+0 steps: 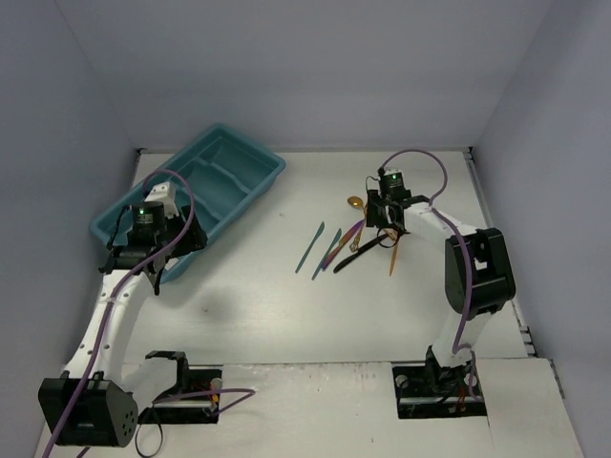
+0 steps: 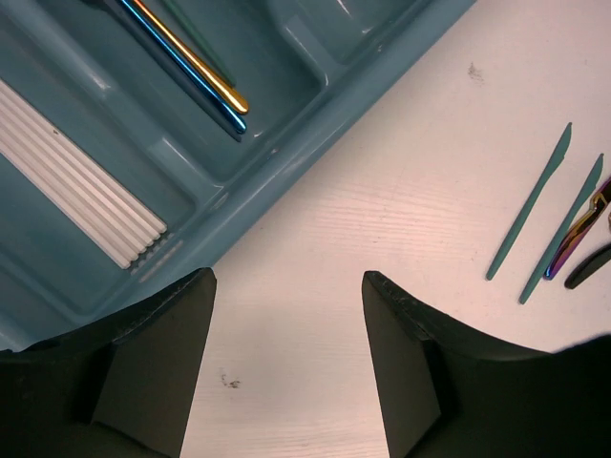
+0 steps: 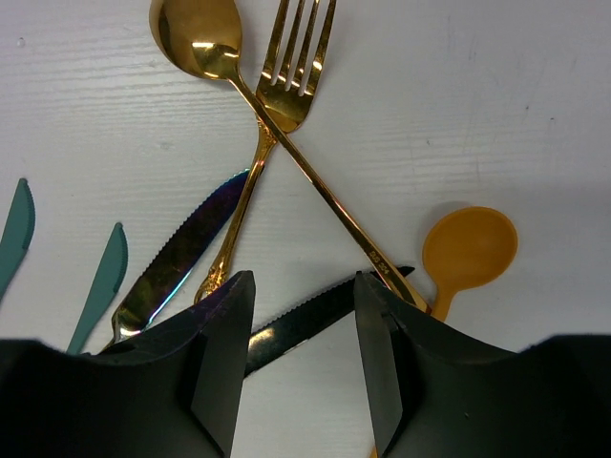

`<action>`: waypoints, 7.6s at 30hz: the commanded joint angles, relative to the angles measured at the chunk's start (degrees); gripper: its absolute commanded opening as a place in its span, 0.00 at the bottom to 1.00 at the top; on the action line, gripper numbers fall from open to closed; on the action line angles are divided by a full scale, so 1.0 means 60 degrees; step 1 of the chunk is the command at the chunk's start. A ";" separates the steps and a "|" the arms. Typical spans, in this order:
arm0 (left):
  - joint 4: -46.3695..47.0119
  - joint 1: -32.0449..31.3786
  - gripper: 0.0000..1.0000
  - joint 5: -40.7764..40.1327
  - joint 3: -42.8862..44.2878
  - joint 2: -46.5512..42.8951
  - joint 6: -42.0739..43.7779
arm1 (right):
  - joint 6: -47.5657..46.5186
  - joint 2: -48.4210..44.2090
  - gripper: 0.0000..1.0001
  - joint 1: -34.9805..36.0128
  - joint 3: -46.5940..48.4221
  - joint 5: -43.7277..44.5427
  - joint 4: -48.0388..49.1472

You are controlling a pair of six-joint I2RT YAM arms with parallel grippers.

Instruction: Sort the eating utensils into containers

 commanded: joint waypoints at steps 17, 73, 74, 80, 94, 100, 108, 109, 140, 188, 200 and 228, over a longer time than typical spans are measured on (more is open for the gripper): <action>0.0458 -0.0021 0.60 0.0004 0.0337 0.0031 0.0263 | 0.2370 0.1349 0.41 0.0341 0.0874 0.0507 0.1213; 0.0458 -0.0021 0.60 0.0300 0.0364 0.0223 0.0263 | 0.2029 0.1456 0.00 0.0780 0.1407 0.0615 -0.1030; 0.0458 -0.0021 0.60 0.0300 0.0366 0.0214 0.0263 | 0.1940 0.1307 0.00 0.0727 0.1395 0.0425 -0.1152; 0.0457 -0.0007 0.60 0.0299 0.0366 0.0135 0.0278 | 0.1424 0.0401 0.00 0.0388 0.0939 -0.1250 -0.1627; 0.0443 0.0008 0.60 0.0379 0.0366 0.0119 0.0293 | 0.0538 -0.0802 0.00 -0.0294 0.0022 -0.3728 -0.2486; 0.0458 0.0008 0.60 0.0460 0.0366 0.0112 0.0307 | 0.0682 -0.1029 0.00 -0.0469 0.0303 -0.5179 -0.2513; 0.0458 0.0008 0.60 0.0461 0.0345 0.0067 0.0322 | 0.0794 -0.1198 0.00 -0.0469 0.0978 -0.6694 -0.2469; 0.0472 0.0008 0.60 0.0462 0.0349 0.0060 0.0322 | 0.0782 -0.1315 0.00 -0.0470 0.1114 -0.6765 -0.2467; 0.2756 -0.2922 0.60 0.0757 0.0345 -0.0235 -0.3071 | 0.0465 -0.2743 0.00 0.1992 0.0941 -0.4456 -0.0767; 0.5289 -0.8107 0.45 -0.2064 0.1764 0.2755 -0.4436 | 0.2622 -0.4146 0.00 0.4013 0.0640 -0.0872 0.1201; 0.5339 -0.8122 0.00 -0.2415 0.1599 0.2896 -0.4664 | 0.2773 -0.4143 0.02 0.4013 0.0398 -0.0885 0.1431; 0.2333 -0.0045 0.00 -0.3138 0.1356 0.2844 -0.5133 | 0.2037 -0.6640 0.73 0.1260 -0.1953 0.0173 0.0267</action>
